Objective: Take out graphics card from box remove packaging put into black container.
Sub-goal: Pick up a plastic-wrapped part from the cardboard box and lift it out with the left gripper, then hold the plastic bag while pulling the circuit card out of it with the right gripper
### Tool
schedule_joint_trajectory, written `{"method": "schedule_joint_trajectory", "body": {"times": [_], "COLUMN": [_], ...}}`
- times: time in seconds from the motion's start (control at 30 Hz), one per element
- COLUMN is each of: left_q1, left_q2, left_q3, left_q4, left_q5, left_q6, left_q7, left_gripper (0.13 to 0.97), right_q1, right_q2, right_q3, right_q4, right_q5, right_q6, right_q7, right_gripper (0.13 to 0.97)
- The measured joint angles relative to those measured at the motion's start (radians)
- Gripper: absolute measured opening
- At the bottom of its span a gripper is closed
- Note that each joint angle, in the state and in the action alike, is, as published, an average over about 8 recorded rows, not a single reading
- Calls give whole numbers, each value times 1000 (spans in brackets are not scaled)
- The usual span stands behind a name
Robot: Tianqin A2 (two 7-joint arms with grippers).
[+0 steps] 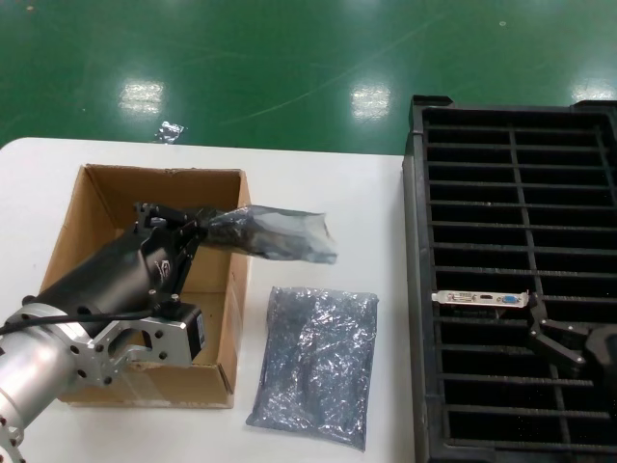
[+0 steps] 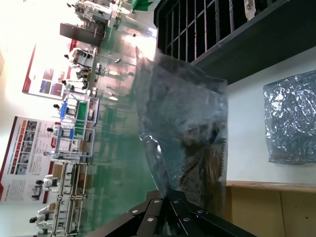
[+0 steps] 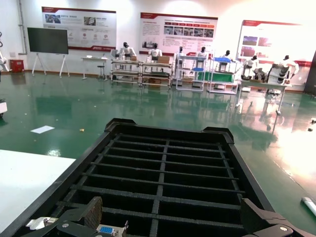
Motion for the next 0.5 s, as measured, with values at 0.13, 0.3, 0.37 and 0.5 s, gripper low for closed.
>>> {"method": "schedule_joint_trajectory", "body": {"times": [0.13,0.3,0.37,0.5], "left_q1": [0,0,0,0], "left_q2": [0,0,0,0], "left_q3": [0,0,0,0], "left_q4": [0,0,0,0], "left_q5": [0,0,0,0], "left_q6": [0,0,0,0], "left_q7": [0,0,0,0], "left_gripper": [139,139,139,139], "right_q1": [11,42,57,90], "right_q2": [12,18,19,24], "right_q3": [-28,-87,-116,-182], "right_q4": [14,44,57,83], "right_q5": [16,39,50,84], "right_q6": [12,37,55,100], "right_q7": [10,8,-2,-36], "right_gripper": [966,966,966,966]}}
